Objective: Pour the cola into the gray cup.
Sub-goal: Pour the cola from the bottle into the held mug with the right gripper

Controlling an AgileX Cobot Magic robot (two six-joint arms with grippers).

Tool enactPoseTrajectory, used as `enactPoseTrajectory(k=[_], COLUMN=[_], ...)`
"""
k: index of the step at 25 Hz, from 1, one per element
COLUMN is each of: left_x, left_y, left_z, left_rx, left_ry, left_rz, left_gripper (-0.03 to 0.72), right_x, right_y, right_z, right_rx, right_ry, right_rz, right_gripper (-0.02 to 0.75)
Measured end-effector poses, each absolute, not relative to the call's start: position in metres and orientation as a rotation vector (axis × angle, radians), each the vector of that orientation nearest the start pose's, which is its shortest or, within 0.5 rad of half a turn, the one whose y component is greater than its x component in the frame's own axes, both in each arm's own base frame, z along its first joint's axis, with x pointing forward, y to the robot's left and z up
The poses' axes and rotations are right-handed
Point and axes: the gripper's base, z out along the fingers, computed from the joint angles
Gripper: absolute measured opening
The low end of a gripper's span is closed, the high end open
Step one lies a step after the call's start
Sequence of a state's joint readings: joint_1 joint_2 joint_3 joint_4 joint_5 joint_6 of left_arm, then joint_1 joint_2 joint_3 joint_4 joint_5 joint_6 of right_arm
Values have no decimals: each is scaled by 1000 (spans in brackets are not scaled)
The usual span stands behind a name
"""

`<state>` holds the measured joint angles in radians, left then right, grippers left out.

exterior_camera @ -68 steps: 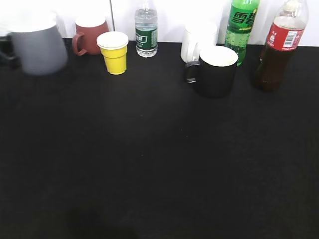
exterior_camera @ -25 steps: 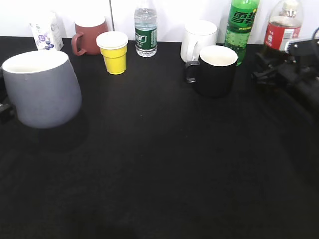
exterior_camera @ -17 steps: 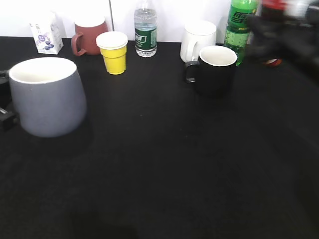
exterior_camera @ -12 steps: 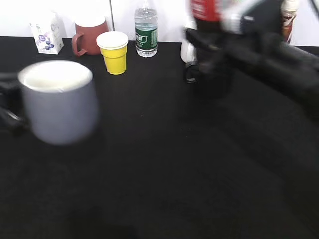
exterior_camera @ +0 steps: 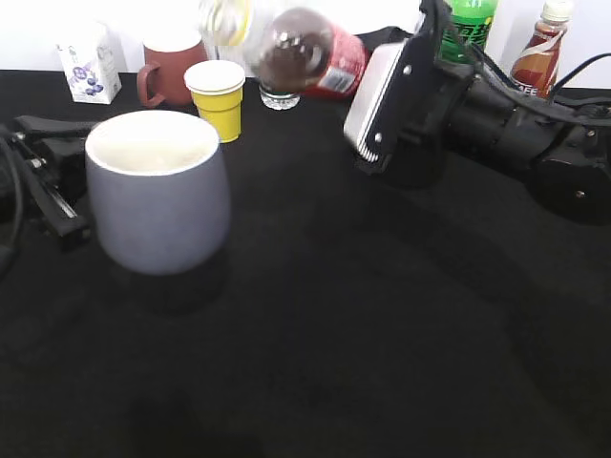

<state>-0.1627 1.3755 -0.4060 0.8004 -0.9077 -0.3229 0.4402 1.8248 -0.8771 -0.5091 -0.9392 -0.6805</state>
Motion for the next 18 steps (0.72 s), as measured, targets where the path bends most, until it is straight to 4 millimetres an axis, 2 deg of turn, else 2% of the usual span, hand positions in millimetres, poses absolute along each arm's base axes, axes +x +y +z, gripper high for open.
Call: enactPoseTrajectory(k=[5, 11, 18], left_x=[224, 228, 229], left_y=[-105, -102, -100], left_z=[203, 203, 197], left_rx=[863, 812, 825], left_ry=[1517, 1520, 1588], left_rz=[-481, -442, -404], left_gripper=[42, 43, 43], right_x=[321, 323, 324], right_y=[191, 190, 188], right_z=[212, 213, 218], right_rx=[-1299, -1381, -1359], right_ry=[868, 725, 655], right_rz=[-216, -416, -507], right_gripper=[384, 384, 374])
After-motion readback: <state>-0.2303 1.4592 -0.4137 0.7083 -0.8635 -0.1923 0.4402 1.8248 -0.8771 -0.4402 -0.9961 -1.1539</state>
